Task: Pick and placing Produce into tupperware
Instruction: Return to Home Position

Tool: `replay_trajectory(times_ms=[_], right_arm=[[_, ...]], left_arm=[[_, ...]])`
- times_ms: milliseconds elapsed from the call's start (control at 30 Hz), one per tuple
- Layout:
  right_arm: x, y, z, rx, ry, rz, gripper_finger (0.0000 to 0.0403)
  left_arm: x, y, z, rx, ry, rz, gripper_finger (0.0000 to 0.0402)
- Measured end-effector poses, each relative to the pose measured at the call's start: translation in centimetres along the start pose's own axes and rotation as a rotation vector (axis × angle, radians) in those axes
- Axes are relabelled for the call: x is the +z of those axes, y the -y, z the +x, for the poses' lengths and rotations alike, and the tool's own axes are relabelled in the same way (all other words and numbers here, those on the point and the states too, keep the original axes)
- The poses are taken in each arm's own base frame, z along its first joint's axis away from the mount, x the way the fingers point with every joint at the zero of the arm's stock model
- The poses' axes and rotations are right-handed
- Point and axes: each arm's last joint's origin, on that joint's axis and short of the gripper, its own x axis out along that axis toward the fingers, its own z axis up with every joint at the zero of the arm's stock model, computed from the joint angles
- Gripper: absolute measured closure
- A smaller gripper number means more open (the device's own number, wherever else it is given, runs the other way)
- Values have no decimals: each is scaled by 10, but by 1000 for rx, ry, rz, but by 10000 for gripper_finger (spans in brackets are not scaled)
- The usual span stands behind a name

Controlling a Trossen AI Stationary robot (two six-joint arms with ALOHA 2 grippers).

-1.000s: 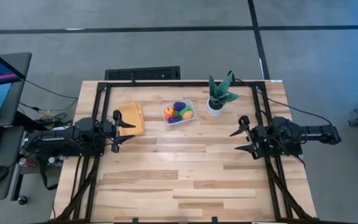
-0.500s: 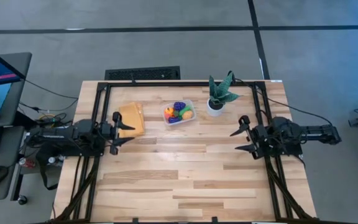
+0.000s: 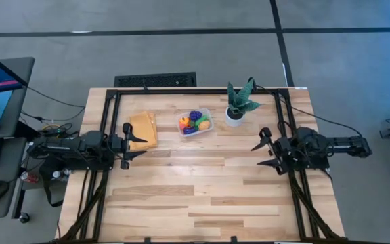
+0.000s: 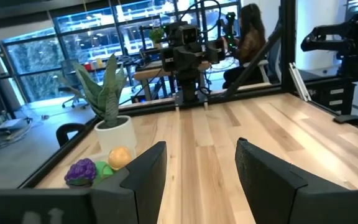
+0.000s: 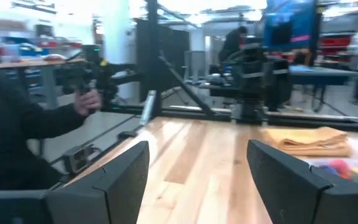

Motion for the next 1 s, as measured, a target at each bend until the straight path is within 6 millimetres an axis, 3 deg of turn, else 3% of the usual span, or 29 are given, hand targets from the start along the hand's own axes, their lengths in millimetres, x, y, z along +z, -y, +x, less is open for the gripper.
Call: replay_trajectory(times_ms=[267, 533, 1000], right_arm=[[1, -2, 0, 64, 9, -10, 138], [-3, 5, 0, -168, -21, 96, 138], [-9, -2, 6, -85, -103, 149, 138]], left_arm=[[0, 0, 0, 12, -1, 12, 219], [1, -2, 0, 58, -2, 11, 219], [0, -2, 1, 53, -11, 10, 219]])
